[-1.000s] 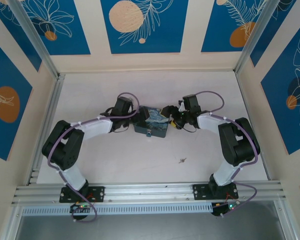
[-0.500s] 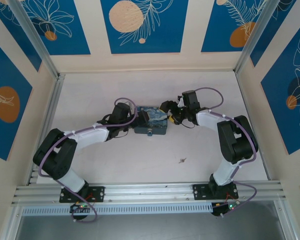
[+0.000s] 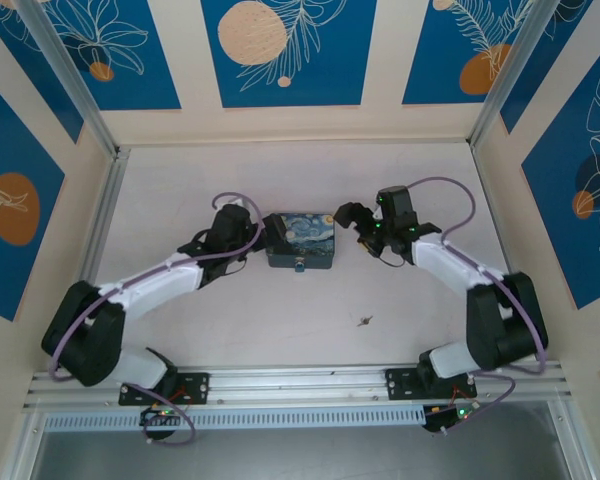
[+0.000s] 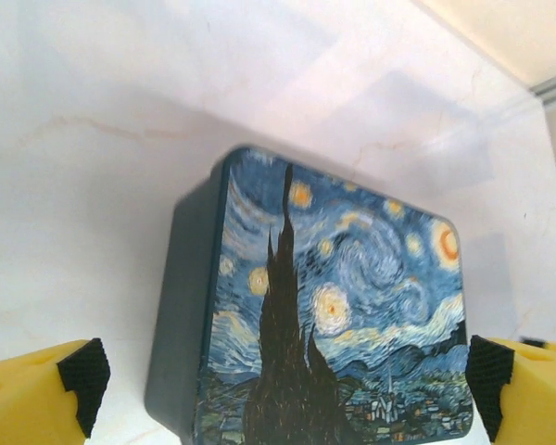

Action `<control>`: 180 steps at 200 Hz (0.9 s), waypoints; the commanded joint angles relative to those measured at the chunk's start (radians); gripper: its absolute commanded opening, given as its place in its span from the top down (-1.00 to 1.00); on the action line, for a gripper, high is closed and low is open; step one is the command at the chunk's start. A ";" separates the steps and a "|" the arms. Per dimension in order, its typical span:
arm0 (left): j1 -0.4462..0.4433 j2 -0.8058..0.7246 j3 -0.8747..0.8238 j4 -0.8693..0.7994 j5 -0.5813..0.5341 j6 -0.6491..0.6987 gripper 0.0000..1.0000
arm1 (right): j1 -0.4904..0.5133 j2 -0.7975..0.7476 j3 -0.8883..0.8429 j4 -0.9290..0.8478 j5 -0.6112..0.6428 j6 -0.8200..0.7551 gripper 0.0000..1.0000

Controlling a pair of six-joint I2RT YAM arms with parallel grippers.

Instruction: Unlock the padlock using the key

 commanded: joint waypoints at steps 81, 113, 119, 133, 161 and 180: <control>0.008 -0.234 -0.162 -0.135 -0.002 -0.017 -1.00 | 0.108 -0.262 -0.225 -0.562 0.151 0.222 -0.34; 0.007 -0.236 -0.162 -0.139 0.035 -0.010 -1.00 | 0.183 -0.244 -0.261 -0.583 0.159 0.346 -0.16; 0.006 -0.237 -0.164 -0.135 0.041 -0.010 -1.00 | 0.198 -0.238 -0.258 -0.594 0.171 0.362 -0.15; 0.007 -0.239 -0.170 -0.122 0.053 -0.012 -1.00 | 0.225 -0.222 -0.249 -0.619 0.191 0.387 -0.11; 0.006 -0.239 -0.191 -0.090 0.068 -0.023 -1.00 | 0.268 -0.183 -0.231 -0.641 0.216 0.416 -0.03; 0.005 -0.240 -0.205 -0.077 0.074 -0.026 -1.00 | 0.289 -0.145 -0.215 -0.647 0.230 0.429 -0.03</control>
